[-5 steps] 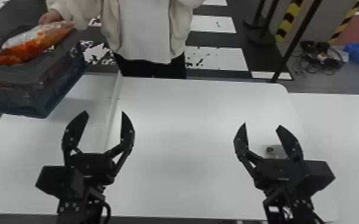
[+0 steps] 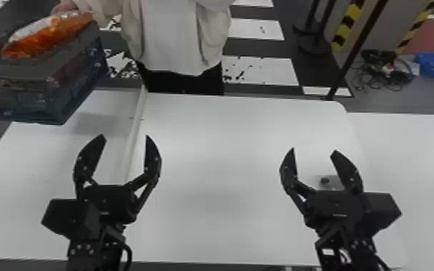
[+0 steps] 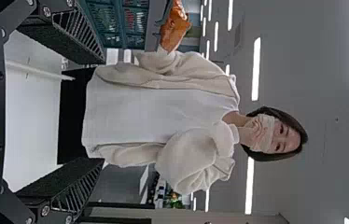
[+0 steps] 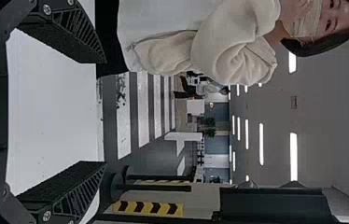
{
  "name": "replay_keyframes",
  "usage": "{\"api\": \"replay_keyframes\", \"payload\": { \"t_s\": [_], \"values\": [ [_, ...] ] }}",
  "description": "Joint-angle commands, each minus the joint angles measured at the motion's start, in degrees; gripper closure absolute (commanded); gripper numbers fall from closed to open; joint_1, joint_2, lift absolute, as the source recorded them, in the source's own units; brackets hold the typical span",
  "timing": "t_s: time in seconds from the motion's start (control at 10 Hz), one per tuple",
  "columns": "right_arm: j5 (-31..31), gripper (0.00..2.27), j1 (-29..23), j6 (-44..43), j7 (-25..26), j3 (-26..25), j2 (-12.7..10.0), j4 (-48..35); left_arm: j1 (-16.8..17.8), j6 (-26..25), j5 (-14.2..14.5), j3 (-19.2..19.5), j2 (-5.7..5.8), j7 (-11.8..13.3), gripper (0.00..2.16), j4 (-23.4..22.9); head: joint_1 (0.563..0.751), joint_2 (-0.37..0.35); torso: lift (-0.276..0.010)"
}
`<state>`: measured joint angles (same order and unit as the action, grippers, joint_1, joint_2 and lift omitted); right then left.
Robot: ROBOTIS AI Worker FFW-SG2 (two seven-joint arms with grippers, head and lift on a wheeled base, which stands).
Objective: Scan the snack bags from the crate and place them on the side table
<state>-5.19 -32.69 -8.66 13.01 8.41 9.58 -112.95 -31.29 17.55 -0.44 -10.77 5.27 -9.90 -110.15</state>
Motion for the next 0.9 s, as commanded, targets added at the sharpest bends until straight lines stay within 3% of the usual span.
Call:
{"api": "replay_keyframes", "payload": {
  "t_s": [0.0, 0.8],
  "values": [
    [0.0, 0.11, 0.0, 0.0, 0.0, 0.02, 0.0, -0.07, 0.0, 0.06, 0.0, 0.05, 0.0, 0.15, 0.14, 0.11, 0.695, -0.06, -0.05],
    [-0.09, 0.11, 0.09, 0.0, 0.0, 0.2, 0.09, 0.19, 0.09, 0.06, -0.26, 0.05, -0.08, 0.06, 0.15, 0.11, 0.695, -0.058, -0.05]
  ]
}}
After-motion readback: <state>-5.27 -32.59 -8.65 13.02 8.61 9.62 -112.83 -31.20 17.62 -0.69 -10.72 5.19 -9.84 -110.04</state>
